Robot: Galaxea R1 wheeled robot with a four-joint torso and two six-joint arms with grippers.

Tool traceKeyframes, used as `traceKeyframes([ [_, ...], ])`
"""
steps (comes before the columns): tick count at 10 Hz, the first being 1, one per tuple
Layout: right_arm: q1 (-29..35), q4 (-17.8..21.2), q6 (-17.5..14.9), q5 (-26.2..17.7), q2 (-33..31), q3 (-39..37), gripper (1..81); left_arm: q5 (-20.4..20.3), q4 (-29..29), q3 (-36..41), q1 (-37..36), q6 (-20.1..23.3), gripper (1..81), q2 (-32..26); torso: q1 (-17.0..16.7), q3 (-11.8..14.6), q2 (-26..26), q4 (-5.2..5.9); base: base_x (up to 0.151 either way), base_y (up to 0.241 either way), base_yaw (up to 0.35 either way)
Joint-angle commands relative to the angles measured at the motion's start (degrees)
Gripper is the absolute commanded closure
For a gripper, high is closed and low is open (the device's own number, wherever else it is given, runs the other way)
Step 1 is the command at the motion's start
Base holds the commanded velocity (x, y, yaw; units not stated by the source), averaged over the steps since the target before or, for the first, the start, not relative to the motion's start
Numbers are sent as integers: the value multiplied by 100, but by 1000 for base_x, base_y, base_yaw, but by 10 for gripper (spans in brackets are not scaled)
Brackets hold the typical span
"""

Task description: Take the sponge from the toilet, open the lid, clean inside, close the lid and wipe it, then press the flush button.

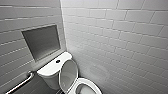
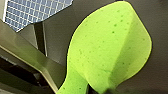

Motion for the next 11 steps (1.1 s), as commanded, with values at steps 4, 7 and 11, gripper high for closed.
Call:
traceKeyframes([
  [4,106,-7,10,-250,-20,31,811,382,42,-937,-48,103,10,733,-677,44,1062,422,0,0,0],
  [7,79,10,19,-250,-11,31,811,934,394,-929,119,94,10,980,-942,696,1486,588,0,0,0],
  [11,105,10,19,-268,15,31,811,2490,385,-929,549,85,10,1376,-1432,1464,2234,590,0,0,0],
])
